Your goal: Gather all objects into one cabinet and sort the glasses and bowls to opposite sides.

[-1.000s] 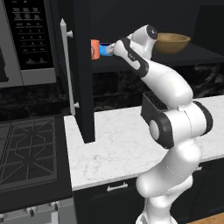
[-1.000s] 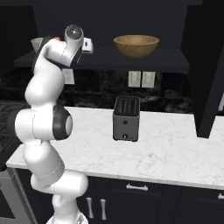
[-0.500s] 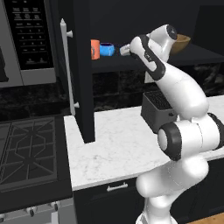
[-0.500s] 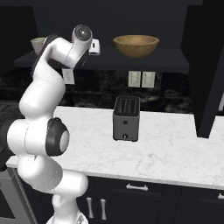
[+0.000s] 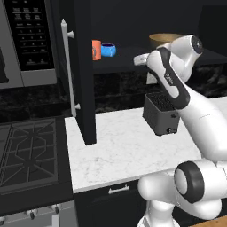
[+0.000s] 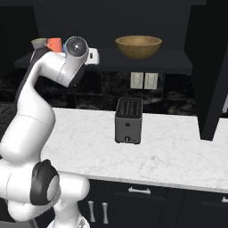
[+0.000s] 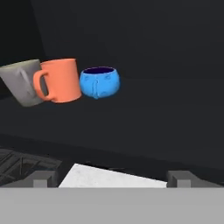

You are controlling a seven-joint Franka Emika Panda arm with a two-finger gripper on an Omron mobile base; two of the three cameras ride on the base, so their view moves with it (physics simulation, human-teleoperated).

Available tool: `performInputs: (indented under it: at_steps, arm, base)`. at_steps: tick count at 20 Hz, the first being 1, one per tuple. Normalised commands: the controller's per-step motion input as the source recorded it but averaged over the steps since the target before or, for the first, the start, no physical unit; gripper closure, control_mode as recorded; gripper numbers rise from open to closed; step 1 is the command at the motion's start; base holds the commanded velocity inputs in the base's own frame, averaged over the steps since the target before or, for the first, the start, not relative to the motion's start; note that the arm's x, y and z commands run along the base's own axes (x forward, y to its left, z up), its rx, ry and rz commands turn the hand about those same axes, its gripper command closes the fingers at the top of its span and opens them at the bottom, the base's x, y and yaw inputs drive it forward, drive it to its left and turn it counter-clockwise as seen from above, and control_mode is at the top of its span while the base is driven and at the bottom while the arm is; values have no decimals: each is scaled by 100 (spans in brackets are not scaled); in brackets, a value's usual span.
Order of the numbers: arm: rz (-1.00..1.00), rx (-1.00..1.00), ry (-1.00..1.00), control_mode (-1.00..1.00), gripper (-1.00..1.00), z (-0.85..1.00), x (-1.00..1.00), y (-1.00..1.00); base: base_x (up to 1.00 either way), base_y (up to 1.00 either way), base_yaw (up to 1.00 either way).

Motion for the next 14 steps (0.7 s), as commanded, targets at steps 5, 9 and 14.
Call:
performInputs:
  at_steps: [5, 9, 14]
  arm:
    - [-9, 0, 0, -100, -100, 21, -100, -67]
    - [-13, 0, 0, -100, -100, 13, -100, -54]
    - [-14, 0, 0, -100, -100, 1, -100, -39]
  base:
    - [0, 0, 0]
    - [0, 0, 0]
    - [0, 0, 0]
